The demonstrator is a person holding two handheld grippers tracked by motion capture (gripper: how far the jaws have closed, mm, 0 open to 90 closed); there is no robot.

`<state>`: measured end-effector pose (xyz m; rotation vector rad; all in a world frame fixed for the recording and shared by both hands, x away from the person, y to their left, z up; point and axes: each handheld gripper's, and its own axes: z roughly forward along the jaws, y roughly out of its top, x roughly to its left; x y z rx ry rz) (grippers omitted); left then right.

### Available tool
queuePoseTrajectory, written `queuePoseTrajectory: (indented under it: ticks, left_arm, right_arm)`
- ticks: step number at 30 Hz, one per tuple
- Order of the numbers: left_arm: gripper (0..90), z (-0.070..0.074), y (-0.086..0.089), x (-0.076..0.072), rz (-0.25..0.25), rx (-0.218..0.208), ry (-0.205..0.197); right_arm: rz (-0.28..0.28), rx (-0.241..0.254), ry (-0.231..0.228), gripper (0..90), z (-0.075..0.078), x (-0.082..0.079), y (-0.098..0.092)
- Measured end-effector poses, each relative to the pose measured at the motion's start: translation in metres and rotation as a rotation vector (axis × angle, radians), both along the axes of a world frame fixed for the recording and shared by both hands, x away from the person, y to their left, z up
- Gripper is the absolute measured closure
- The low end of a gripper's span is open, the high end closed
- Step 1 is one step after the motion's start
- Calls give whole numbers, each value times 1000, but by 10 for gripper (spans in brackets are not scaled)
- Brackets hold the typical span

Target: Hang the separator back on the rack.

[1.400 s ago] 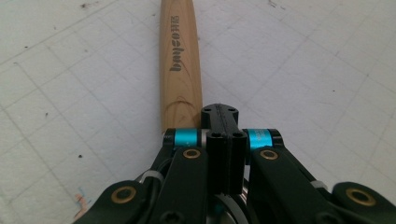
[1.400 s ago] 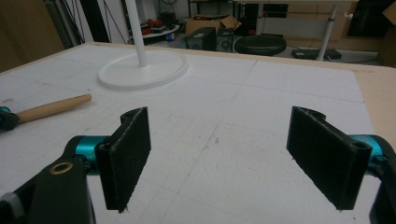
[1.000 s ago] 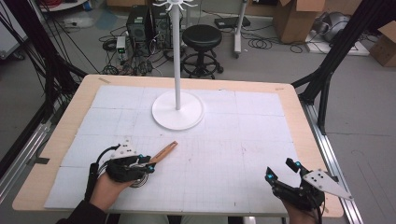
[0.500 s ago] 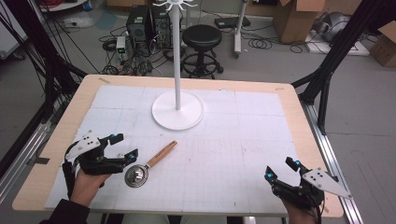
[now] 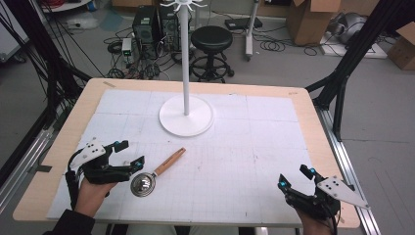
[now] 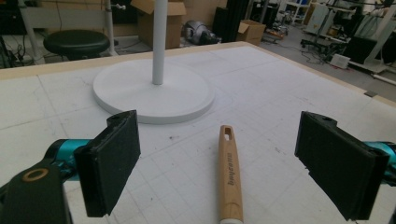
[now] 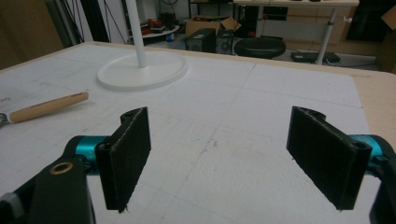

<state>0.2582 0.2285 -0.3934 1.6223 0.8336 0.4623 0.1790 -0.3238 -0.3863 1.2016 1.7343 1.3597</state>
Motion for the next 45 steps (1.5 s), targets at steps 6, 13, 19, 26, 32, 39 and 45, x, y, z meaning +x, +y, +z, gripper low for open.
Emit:
queuePoseTrajectory:
  ticks: [6,13,19,26,32,39,45]
  left_arm:
    - [153,-1,-4,-1,3,24,2]
    - [152,-4,-11,1,3,60,23]
    - [153,-4,-11,1,4,70,22]
    - [153,-6,-17,5,-26,83,53]
    - [153,-6,-38,20,-75,133,119]
    - [217,-6,-62,37,-98,256,171]
    - [233,-11,-88,49,-120,364,217]
  right_arm:
    - [2,-8,-4,206,1,-1,1]
    - [7,-2,-3,206,1,0,1]
    - [15,-10,-2,206,0,3,1]
    - [13,-9,-2,206,0,2,3]
    - [9,0,4,206,-1,3,2]
    - [12,-2,1,206,0,3,2]
    - [14,-2,-3,206,0,3,2]
